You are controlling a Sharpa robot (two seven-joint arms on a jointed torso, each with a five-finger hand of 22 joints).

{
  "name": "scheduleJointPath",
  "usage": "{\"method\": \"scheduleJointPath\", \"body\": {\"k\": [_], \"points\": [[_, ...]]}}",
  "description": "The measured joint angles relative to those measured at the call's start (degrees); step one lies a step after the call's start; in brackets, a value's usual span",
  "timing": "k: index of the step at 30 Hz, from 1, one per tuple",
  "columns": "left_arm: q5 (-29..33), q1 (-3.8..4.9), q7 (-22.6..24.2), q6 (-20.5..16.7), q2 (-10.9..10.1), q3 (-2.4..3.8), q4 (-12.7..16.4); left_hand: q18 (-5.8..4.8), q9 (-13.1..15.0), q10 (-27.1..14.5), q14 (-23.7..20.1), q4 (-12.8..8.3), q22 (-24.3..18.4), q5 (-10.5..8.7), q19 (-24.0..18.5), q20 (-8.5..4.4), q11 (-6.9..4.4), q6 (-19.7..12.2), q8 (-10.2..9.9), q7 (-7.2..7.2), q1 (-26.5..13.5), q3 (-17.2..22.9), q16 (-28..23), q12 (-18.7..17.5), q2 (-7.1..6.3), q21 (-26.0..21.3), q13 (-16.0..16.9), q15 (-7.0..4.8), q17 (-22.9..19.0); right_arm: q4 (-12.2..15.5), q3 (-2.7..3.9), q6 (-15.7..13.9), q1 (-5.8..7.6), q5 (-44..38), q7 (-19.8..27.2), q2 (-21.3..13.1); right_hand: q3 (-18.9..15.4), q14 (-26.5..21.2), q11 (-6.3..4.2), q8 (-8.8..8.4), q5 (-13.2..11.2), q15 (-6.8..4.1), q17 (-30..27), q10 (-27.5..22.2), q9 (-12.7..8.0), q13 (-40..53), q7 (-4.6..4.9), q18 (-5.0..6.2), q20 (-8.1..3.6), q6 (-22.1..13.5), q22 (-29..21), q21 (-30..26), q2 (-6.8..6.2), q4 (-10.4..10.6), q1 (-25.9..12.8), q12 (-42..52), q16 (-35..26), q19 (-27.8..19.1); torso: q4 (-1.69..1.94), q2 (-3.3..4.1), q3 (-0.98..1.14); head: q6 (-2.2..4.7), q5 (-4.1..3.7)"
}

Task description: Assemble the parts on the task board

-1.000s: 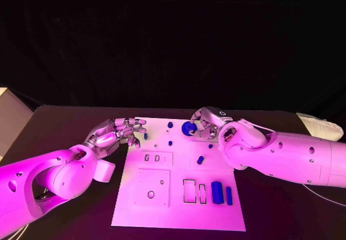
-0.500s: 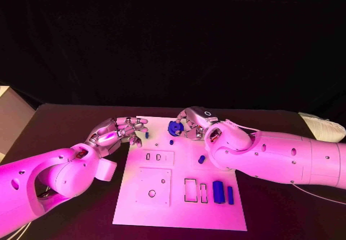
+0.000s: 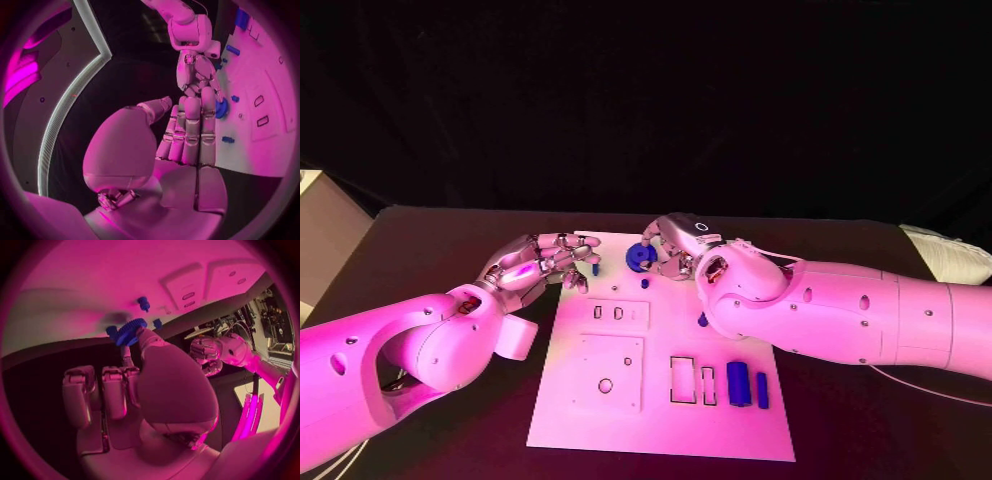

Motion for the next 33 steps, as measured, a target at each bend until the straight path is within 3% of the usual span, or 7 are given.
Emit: {"method": "scheduleJointPath", "body": {"k": [23, 31, 33], "points": [[0.0, 0.0, -0.29, 0.27, 0.33, 0.0, -0.29, 0.0, -0.02, 0.0, 0.0, 0.0, 0.07, 0.0, 0.0, 0.0, 0.0, 0.0, 0.0, 0.0, 0.0, 0.0, 0.0, 0.0, 0.0, 0.23, 0.04, 0.0, 0.0, -2.54, -0.13, 1.78, -0.48, 0.67, -0.09, 1.89, 0.32, 0.0, -0.02, 0.18, -0.02, 0.0, -0.01, -0.02, -0.04, -0.01, -0.17, 0.0, 0.0, 0.16, 0.04, 0.0, 0.0, -0.01, 0.0, 0.0, 0.0, 0.0, -0.09, -0.02, 0.1, -0.49, 0.36], [0.0, 0.0, -0.34, 0.3, 0.33, 0.0, -0.34, 0.0, -0.02, 0.0, 0.0, 0.0, 0.06, 0.0, 0.0, 0.0, 0.0, 0.0, 0.0, 0.0, 0.0, 0.0, 0.0, 0.0, 0.0, 0.22, 0.04, 0.0, 0.0, -2.66, -0.15, 1.92, -0.49, 0.85, -0.33, 1.87, 0.47, 0.0, -0.02, 0.37, -0.01, 0.0, -0.01, -0.02, -0.11, -0.02, -0.17, 0.0, 0.0, 0.16, 0.03, 0.0, -0.29, 0.13, -0.29, -0.22, 0.0, 0.0, -0.09, -0.03, 0.12, -0.4, 0.37], [0.0, 0.0, -0.36, 0.31, 0.33, 0.0, -0.34, 0.0, -0.02, 0.0, 0.0, 0.0, 0.06, 0.0, 0.0, 0.0, 0.0, 0.0, 0.0, 0.0, 0.0, 0.0, 0.0, 0.0, 0.0, 0.22, 0.04, 0.0, 0.0, -2.72, -0.15, 1.92, -0.51, 0.97, -0.33, 1.86, 0.71, 0.0, -0.02, 0.0, -0.52, 0.0, -0.01, -0.02, -0.25, -0.02, 0.01, 0.0, 0.0, -0.01, 0.03, 0.0, -0.93, 0.36, -0.94, -0.77, 0.0, 0.0, -0.1, -0.03, 0.12, -0.34, 0.38]]}}
